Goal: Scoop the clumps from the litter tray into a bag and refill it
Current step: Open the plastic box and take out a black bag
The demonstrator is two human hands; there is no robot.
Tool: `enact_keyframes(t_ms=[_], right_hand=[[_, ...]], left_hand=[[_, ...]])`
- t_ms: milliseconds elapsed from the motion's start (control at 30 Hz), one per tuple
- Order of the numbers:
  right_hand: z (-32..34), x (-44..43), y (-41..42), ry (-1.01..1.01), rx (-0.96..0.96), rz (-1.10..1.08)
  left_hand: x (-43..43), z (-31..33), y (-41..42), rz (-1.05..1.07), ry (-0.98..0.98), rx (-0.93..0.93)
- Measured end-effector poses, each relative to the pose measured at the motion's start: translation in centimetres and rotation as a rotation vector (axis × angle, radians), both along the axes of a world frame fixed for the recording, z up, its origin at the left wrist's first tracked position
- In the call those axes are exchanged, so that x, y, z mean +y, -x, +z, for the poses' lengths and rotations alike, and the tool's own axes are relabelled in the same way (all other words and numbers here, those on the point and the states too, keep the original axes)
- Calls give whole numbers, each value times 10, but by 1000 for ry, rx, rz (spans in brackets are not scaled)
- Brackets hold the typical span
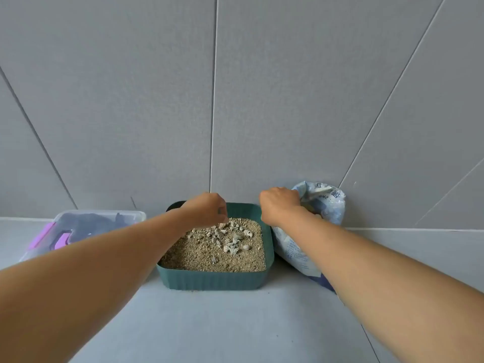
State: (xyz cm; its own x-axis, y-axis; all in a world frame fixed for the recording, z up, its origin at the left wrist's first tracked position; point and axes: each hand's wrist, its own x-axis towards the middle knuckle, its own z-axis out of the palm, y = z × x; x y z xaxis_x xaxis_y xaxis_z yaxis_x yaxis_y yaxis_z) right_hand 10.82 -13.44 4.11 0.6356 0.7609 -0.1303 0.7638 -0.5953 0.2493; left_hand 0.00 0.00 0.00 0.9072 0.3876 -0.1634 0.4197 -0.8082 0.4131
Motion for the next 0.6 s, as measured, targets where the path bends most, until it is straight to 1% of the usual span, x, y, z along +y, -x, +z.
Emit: enact_keyframes(t_ms=[100,167,267,367,467,600], right_hand=[[11,-5,-9,86,-35,-116],[20,-10,-15,162,-22,-219],[23,-23,-24,290,69,-382],[27,-33,-30,314,148,-425],[32,-40,-35,238,103,-350],[56,-44,-38,-91,-59,-297]], left_hand=[[-5,-1,-7,12,18,-45],[-9,-4,-10,3,27,-47],[-14,-10,-15,-5,25,-48],[-16,-13,-17,-23,14,-32],[-17,-13,-19,-31,18,-22],[-14,-9,-16,-25,11,-40]])
